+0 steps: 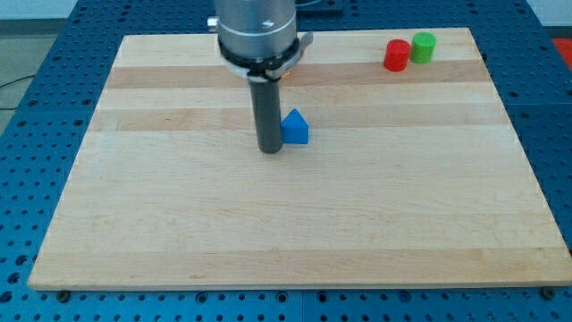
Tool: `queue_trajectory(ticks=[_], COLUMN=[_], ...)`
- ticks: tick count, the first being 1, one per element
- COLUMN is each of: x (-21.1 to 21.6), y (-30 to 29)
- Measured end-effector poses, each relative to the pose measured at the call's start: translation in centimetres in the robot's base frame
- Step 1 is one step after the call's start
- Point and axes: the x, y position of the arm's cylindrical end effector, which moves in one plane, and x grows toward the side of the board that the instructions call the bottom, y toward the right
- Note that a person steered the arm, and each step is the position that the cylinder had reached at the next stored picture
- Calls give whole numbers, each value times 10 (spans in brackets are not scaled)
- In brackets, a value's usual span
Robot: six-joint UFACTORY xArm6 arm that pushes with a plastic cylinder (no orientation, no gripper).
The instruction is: Push the blue triangle into a green circle and red circle
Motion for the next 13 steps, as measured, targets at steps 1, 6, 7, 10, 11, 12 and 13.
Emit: queue_trajectory(ticks=[1, 6, 7, 10, 11, 12, 13], x=[-36, -37, -21, -85, -112, -118, -96], y=[21, 83, 99, 119, 134, 166, 167])
